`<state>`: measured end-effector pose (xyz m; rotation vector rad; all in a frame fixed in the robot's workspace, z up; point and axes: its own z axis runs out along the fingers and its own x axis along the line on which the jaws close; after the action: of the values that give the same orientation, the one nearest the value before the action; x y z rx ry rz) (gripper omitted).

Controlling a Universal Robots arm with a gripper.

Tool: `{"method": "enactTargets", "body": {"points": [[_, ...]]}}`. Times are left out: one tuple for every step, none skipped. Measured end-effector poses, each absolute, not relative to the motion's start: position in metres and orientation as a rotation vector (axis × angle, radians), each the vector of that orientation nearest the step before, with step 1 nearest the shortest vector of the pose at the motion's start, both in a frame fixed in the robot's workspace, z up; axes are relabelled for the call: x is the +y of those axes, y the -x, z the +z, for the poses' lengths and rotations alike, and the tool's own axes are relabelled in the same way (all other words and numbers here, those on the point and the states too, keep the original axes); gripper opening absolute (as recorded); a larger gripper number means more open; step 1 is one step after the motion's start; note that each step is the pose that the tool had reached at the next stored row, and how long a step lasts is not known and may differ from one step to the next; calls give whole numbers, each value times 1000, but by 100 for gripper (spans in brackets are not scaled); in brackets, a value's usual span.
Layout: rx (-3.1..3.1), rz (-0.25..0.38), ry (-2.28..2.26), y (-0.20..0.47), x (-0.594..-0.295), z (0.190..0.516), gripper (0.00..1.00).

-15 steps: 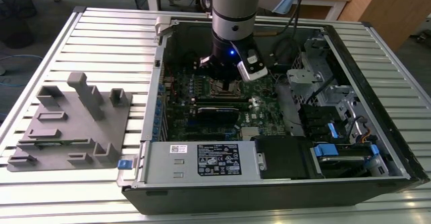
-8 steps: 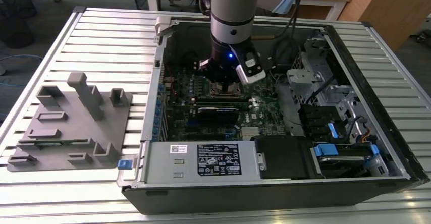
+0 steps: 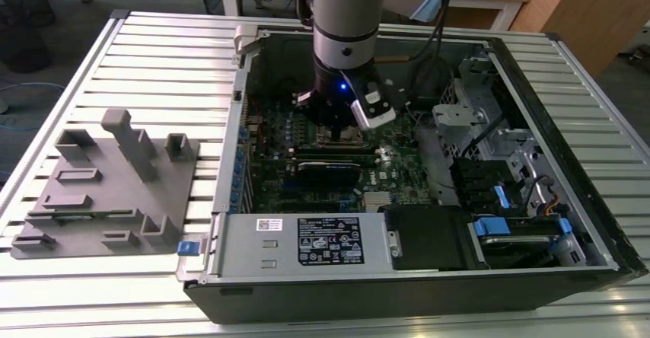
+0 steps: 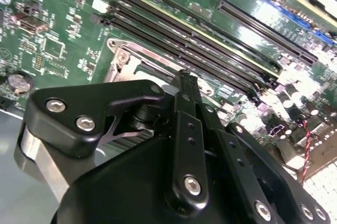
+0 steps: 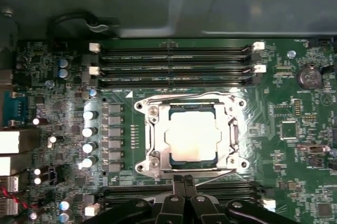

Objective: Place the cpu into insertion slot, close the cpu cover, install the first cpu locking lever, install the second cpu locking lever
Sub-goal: 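Install the second cpu locking lever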

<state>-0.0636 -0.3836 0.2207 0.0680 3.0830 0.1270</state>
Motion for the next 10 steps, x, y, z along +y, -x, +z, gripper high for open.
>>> {"method": "enactTargets", "body": {"points": [[3083, 127, -68, 65, -384, 220, 11], [3083, 127, -68, 66, -384, 220, 11], [3083, 127, -68, 68, -384, 220, 11], [3083, 127, -68, 68, -384, 219, 11], [3083, 127, -68, 69, -384, 218, 11], [3083, 127, -68, 69, -384, 217, 11], [3083, 127, -68, 69, -384, 216, 11], [3083, 127, -68, 70, -384, 213, 11], [3083, 127, -68, 71, -384, 212, 11], [3083, 127, -68, 71, -384, 211, 11]]}}
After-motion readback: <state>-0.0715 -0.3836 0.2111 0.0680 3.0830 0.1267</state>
